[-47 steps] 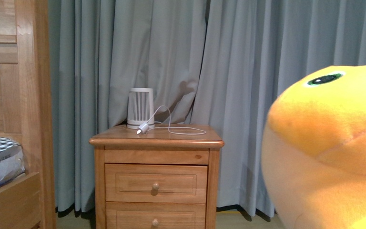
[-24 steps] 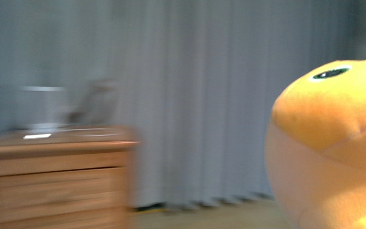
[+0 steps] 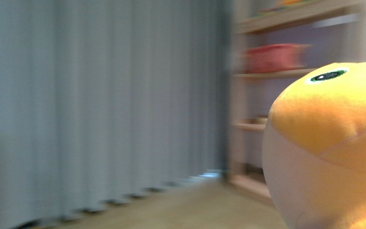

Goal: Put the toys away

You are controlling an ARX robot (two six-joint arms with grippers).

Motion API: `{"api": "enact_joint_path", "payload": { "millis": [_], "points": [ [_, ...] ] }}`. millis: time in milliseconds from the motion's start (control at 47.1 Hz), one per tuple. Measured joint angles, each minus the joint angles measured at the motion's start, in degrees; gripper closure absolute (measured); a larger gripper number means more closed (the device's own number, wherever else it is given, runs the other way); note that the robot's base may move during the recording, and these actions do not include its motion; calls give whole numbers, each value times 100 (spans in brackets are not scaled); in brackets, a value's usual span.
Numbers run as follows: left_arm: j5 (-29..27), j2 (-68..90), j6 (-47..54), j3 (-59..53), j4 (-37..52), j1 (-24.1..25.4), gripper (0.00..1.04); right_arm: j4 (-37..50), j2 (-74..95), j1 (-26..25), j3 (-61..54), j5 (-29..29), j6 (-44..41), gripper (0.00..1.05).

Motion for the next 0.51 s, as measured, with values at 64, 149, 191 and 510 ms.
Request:
{"api": "enact_joint_path", "payload": {
  "millis": [64, 149, 191, 510],
  "points": [
    [-4, -2, 0, -2, 0, 0, 6, 0, 0, 0, 0, 15, 0, 94],
    [-2, 2, 0, 0, 0, 0, 6, 0, 0, 0, 0, 13, 0, 94],
    [0, -2, 0, 0, 0, 0, 6, 0, 0, 0, 0, 13, 0, 94],
    [11, 4, 0, -2, 0, 0, 6, 0, 0, 0, -7, 20, 0, 94]
  ]
}}
